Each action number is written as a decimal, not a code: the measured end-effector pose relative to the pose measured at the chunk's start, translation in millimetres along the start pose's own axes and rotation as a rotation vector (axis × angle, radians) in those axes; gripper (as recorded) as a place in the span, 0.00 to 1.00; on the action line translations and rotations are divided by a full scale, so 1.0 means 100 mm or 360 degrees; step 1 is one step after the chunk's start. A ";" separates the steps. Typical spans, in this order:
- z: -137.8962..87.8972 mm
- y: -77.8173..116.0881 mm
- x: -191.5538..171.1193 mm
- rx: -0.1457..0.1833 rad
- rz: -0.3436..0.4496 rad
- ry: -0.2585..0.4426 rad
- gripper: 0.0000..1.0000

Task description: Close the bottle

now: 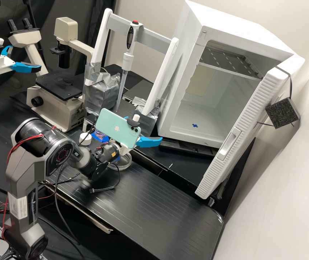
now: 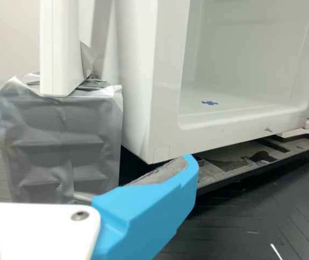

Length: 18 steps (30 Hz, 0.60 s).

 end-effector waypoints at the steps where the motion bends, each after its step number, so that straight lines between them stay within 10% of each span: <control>1: 0.00 0.00 0.00 0.0000 0.0000 0.0000 1.00; 12: -0.01 0.02 -0.10 0.0006 0.0000 0.0007 1.00; 18: -0.18 0.15 -0.50 0.0063 0.0089 0.0200 1.00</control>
